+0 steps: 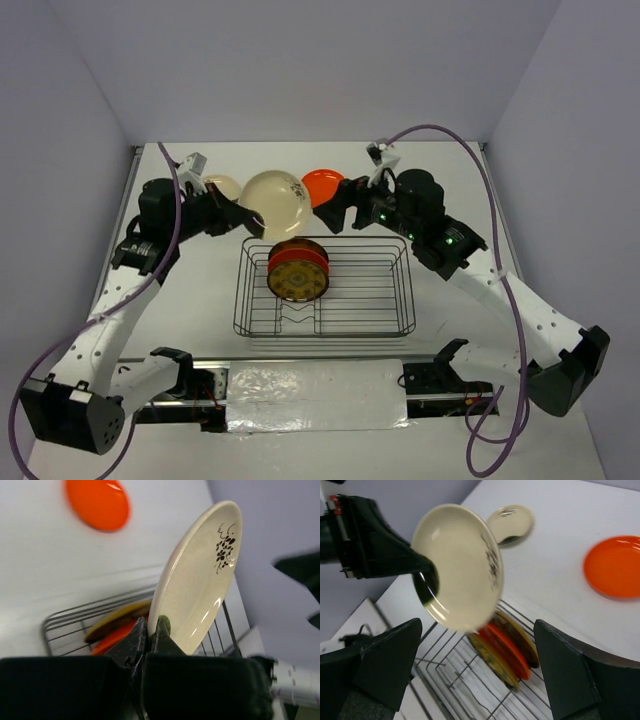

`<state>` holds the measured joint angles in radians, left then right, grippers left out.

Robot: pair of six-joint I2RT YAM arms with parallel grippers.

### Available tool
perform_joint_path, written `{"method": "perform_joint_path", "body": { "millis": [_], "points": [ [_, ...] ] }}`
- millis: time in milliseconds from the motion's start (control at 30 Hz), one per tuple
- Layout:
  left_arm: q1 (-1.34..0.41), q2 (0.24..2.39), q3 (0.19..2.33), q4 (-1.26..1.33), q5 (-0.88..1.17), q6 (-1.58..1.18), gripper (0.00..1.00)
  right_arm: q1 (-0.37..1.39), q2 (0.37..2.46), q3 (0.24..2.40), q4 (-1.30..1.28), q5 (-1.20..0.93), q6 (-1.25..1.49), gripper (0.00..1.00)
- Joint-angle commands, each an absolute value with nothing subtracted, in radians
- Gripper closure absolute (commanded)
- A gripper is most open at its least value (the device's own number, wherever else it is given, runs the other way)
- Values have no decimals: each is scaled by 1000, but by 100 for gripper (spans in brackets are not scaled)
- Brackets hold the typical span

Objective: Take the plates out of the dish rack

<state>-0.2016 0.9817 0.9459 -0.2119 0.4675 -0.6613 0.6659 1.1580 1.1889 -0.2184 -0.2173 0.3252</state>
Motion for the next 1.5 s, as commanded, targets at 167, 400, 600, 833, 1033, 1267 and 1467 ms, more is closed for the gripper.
{"method": "perform_joint_path", "body": {
  "millis": [167, 400, 600, 833, 1033, 1267, 1467],
  "points": [
    [128, 1286, 1176, -345, 89, -842, 100, 643, 971, 1043, -265, 32, 388, 0],
    [176, 1794, 1497, -449, 35, -861, 100, 644, 865, 930, -299, 5, 356, 0],
    [179, 1965, 1615, -488, 34, -853, 87, 644, 862, 926, -328, 12, 308, 0],
    [183, 1999, 1626, -501, 54, -848, 31, 655, 986, 963, -315, -201, 171, 0],
    [181, 1927, 1676, -592, 3, -821, 0, 893, 1185, 1063, -394, -36, -66, 0],
    [181, 1535, 1454, -587, 63, -730, 0, 934, 1336, 1147, -400, -47, -219, 23],
    [163, 1134, 1100, -502, 182, -537, 0, 954, 1423, 1239, -469, -89, -297, 39]
  ]
}}
